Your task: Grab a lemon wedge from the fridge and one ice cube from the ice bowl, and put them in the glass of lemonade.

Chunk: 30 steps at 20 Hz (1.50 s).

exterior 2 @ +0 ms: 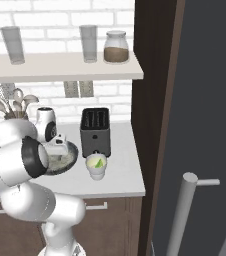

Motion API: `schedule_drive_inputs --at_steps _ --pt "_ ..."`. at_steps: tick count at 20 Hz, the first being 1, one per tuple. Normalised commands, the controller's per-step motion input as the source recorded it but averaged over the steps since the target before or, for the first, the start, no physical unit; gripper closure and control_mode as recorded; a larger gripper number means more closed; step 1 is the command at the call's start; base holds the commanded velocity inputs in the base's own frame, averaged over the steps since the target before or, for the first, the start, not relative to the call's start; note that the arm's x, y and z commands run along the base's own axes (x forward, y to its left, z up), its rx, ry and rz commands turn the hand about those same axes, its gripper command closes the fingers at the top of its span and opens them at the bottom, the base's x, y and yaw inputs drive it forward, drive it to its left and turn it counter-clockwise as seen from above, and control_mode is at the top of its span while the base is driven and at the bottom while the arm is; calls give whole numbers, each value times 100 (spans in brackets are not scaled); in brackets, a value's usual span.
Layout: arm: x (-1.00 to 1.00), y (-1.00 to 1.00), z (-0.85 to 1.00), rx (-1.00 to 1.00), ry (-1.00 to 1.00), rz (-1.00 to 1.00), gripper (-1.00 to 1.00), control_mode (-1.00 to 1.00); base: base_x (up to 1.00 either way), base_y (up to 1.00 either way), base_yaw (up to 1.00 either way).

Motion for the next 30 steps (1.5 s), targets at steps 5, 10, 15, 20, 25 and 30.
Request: schedule_drive_inputs --at_steps 5,10,15,20,25,30 --pt "0 1 -20 0 0 4 -100 -100 0 0 0" --pt "0 1 -4 0 -2 2 -100 -100 0 0 0" --pt "11 0 -31 0 -8 8 -100 -100 0 0 0" --pt "0 0 -15 0 -10 15 -100 -100 0 0 0" --pt "12 0 -8 0 -1 15 -100 -100 0 0 0" --pt "13 -13 0 0 0 14 -100 -100 0 0 0"
